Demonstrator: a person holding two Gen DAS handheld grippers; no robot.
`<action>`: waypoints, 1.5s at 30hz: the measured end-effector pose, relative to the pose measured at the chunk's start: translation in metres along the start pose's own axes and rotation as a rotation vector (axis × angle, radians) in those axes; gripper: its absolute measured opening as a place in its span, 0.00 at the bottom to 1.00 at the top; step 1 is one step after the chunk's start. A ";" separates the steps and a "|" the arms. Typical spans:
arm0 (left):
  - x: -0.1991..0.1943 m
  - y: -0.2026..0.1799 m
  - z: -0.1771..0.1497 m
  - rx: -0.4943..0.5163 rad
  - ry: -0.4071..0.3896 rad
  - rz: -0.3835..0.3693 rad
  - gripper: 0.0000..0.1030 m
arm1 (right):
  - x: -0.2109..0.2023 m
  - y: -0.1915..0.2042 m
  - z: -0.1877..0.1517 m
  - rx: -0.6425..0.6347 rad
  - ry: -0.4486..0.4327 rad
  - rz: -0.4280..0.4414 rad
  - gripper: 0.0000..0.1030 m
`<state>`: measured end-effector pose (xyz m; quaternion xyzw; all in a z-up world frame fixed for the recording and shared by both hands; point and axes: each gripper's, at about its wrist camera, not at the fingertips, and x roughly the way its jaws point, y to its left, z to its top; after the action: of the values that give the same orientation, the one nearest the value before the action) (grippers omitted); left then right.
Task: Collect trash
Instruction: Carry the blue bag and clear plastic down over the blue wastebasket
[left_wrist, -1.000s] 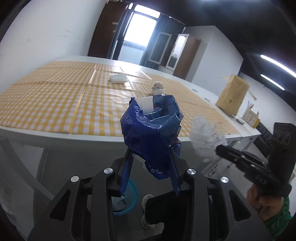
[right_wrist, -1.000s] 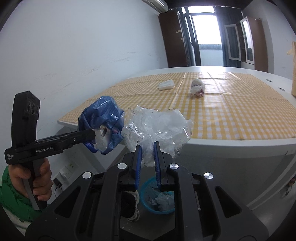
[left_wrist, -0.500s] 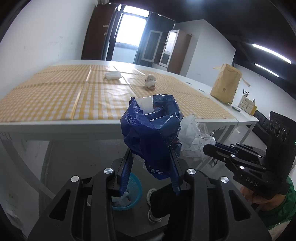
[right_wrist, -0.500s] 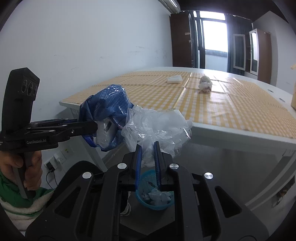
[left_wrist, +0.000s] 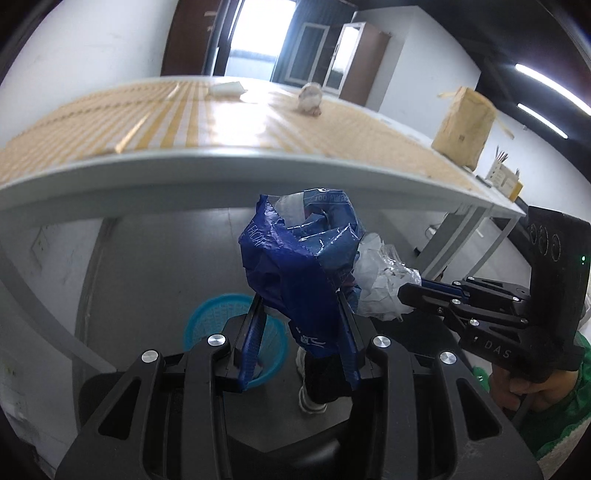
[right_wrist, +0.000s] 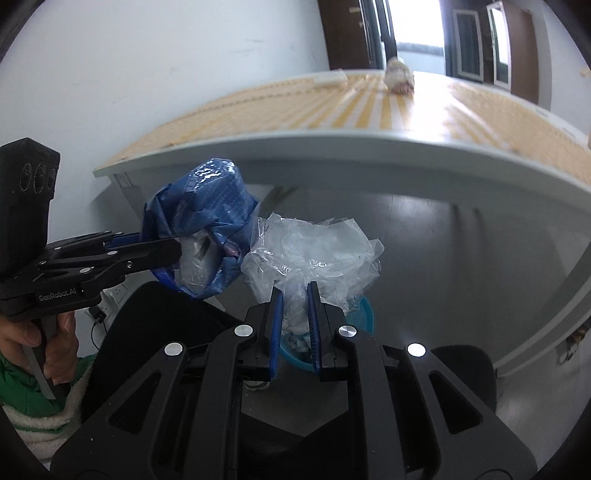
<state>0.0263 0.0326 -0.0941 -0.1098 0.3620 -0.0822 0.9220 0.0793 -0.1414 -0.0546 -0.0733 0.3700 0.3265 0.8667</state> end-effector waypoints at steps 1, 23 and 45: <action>0.003 0.002 -0.002 -0.003 0.008 0.005 0.35 | 0.005 -0.002 -0.002 0.006 0.009 0.001 0.12; 0.108 0.066 -0.025 -0.185 0.271 0.067 0.35 | 0.123 -0.038 -0.041 0.120 0.266 0.023 0.12; 0.208 0.122 -0.030 -0.297 0.477 0.169 0.35 | 0.252 -0.058 -0.044 0.201 0.452 0.062 0.12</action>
<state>0.1649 0.0979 -0.2824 -0.1906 0.5843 0.0251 0.7885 0.2190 -0.0737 -0.2661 -0.0465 0.5869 0.2897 0.7546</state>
